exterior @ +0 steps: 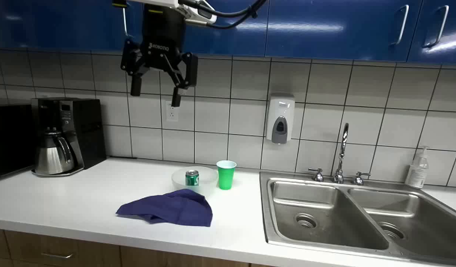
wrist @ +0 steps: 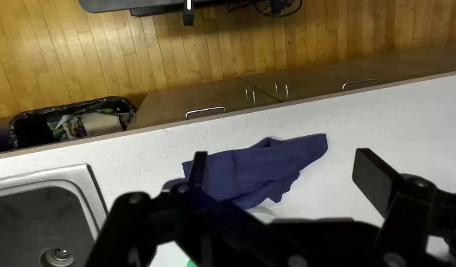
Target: Remove the can from the bowl
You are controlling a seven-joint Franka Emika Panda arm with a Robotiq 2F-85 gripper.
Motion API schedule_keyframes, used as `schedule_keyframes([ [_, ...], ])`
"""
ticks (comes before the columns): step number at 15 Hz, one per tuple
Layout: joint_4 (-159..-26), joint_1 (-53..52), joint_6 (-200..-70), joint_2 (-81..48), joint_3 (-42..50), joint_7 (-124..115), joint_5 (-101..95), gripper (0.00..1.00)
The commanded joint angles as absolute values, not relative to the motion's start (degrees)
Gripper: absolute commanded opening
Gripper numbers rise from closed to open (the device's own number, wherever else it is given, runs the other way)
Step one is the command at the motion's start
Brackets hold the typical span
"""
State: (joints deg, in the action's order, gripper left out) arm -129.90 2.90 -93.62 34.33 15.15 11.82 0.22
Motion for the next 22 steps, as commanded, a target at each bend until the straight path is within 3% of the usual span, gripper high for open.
schedule_keyframes([
  [1, -129.81, 4.38, -93.54, 34.05, 14.08, 12.49, 0.84, 1.00],
  [13, -139.47, 5.37, -106.56, 32.05, 12.96, 11.67, -1.68, 1.00],
  [22, -140.65, 5.88, -124.27, 18.42, 12.30, 9.45, -2.31, 1.00],
])
